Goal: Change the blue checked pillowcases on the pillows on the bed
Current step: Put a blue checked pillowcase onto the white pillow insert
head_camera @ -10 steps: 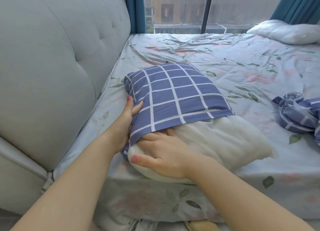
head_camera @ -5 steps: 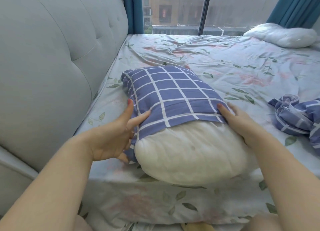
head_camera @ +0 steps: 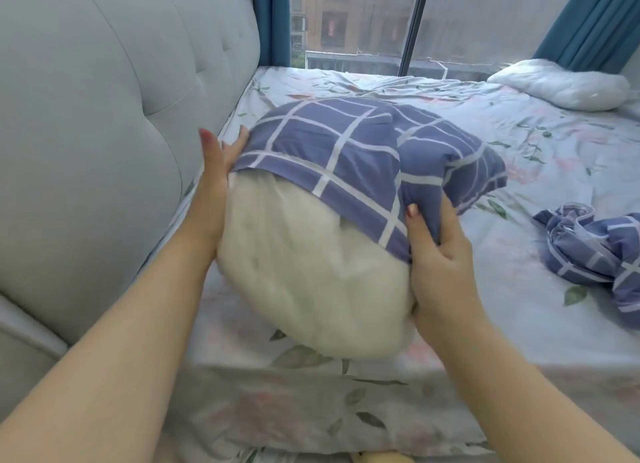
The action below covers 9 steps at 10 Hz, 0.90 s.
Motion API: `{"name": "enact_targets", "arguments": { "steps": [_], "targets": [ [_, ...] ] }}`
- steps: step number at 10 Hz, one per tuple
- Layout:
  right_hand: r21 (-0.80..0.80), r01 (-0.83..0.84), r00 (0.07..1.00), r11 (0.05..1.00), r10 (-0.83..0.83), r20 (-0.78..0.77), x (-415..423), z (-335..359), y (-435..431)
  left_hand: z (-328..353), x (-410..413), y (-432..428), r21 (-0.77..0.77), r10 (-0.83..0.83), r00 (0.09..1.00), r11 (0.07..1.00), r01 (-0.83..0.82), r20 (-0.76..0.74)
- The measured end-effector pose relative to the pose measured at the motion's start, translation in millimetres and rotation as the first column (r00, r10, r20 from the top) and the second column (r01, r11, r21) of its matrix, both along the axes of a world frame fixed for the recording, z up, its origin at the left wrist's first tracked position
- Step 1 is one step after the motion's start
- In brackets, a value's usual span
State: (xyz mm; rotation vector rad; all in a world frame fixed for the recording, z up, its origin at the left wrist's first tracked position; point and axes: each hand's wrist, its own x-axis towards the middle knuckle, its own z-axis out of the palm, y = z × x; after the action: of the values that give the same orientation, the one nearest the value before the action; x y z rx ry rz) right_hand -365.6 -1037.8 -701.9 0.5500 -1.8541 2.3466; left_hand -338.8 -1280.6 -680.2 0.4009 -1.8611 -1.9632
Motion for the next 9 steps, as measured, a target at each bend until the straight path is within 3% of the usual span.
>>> {"name": "enact_targets", "arguments": {
  "steps": [1,2,3,4,5,6,7,8,9],
  "targets": [
    [0.284,0.006,0.983,0.959,-0.057,0.172,13,-33,-8,-13,3,-1,-0.467,0.367,0.915,0.847,-0.254,0.166],
    [0.465,-0.149,0.899,0.873,-0.076,0.432,3,-40,-6,-4,24,28,-0.594,0.364,0.931,0.744,-0.308,-0.027],
    [0.350,-0.084,0.789,0.933,-0.152,0.595,-13,-22,9,-3,44,68,-0.745,0.019,0.999,0.667,0.018,0.042],
    [0.264,-0.083,0.719,0.961,-0.126,0.683,-15,-13,28,-18,57,91,-0.803,-0.274,0.926,0.472,0.364,0.259],
    [0.244,-0.066,0.765,0.967,-0.108,0.635,-9,-4,42,-15,58,98,-0.756,-0.423,0.840,0.407,0.512,0.341],
    [0.461,-0.106,0.903,0.881,-0.109,0.416,-12,11,62,-12,56,105,-0.669,-0.456,0.776,0.412,0.618,0.435],
    [0.717,-0.277,0.957,0.640,0.115,0.268,-8,13,74,-16,55,112,-0.591,-0.496,0.696,0.380,0.711,0.519],
    [0.888,-0.191,0.976,0.419,0.176,0.128,-6,-3,69,-24,52,111,-0.604,-0.458,0.697,0.357,0.712,0.552],
    [0.928,-0.018,0.980,0.373,0.190,-0.058,-9,-15,55,-28,51,108,-0.643,-0.420,0.705,0.304,0.703,0.572]
  ]
}}
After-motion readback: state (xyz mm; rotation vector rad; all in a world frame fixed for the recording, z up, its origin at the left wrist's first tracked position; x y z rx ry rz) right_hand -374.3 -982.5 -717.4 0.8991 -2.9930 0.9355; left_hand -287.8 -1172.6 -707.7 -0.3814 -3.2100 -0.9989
